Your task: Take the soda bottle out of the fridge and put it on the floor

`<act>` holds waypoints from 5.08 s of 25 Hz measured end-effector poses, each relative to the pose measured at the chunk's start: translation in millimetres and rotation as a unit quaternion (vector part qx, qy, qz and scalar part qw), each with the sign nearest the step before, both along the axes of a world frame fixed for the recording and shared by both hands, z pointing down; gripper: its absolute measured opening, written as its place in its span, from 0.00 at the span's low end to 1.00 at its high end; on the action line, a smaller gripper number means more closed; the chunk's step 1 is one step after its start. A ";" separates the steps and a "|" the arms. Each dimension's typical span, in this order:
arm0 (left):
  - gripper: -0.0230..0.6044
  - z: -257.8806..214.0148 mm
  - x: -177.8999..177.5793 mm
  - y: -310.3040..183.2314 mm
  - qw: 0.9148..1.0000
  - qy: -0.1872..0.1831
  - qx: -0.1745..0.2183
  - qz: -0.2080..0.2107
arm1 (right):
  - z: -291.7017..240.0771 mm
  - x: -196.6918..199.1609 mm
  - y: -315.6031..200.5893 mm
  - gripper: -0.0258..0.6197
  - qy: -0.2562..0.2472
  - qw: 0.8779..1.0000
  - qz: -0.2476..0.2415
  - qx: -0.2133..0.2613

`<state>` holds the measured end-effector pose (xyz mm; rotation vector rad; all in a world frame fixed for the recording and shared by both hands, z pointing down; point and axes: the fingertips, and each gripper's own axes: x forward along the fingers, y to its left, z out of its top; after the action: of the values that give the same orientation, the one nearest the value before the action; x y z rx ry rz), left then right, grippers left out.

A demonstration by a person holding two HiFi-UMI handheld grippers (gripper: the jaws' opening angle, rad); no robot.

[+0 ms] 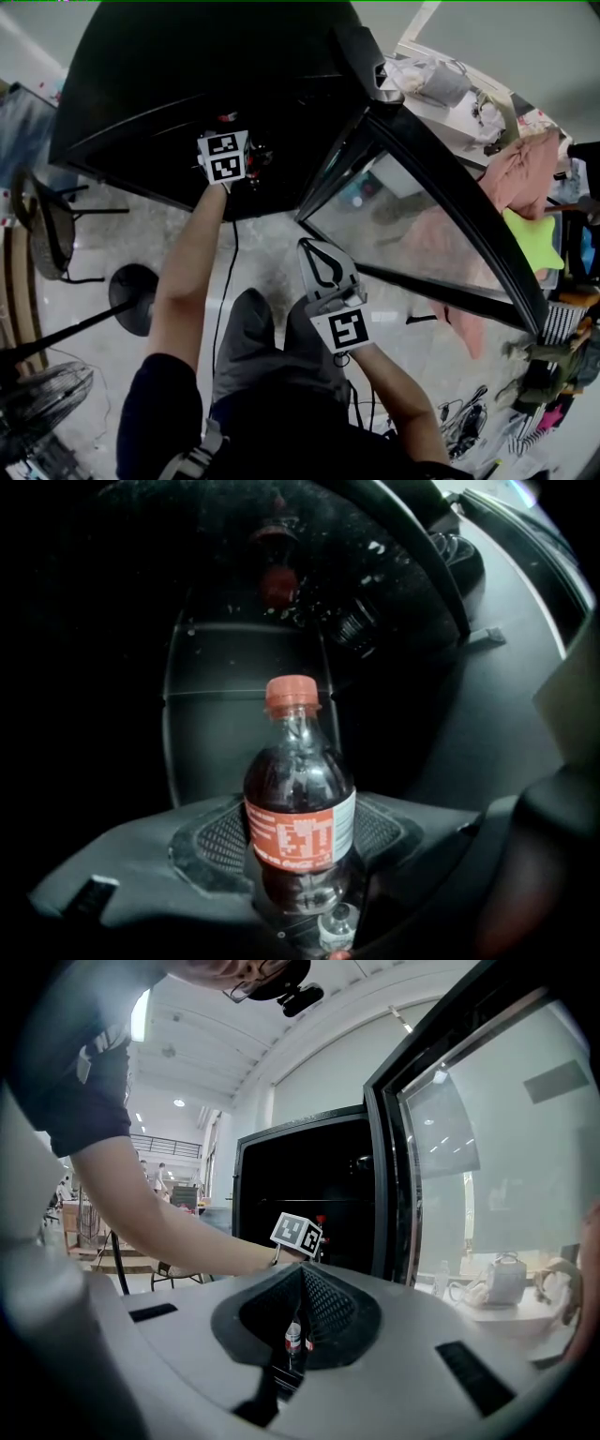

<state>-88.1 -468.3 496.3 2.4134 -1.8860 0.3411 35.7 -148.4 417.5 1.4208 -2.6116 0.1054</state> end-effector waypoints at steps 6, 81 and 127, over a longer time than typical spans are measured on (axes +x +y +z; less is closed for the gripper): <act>0.55 -1.3 -4.5 17.1 1.000 0.002 0.001 0.005 | 1.9 2.6 0.9 0.07 -0.002 1.000 0.007 -0.009; 0.54 558.8 -71.1 286.5 0.992 0.019 -0.076 0.103 | 436.1 -52.3 -33.3 0.07 0.060 0.990 -0.131 0.007; 0.54 717.9 -70.4 281.5 0.996 0.006 -0.071 0.053 | 515.9 -62.8 -40.2 0.07 0.064 0.986 -0.157 -0.004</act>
<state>-158.5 -186.8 1214.3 2.4199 -1.6728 0.4491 -27.1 -188.6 933.4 0.9612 -2.6823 -0.0151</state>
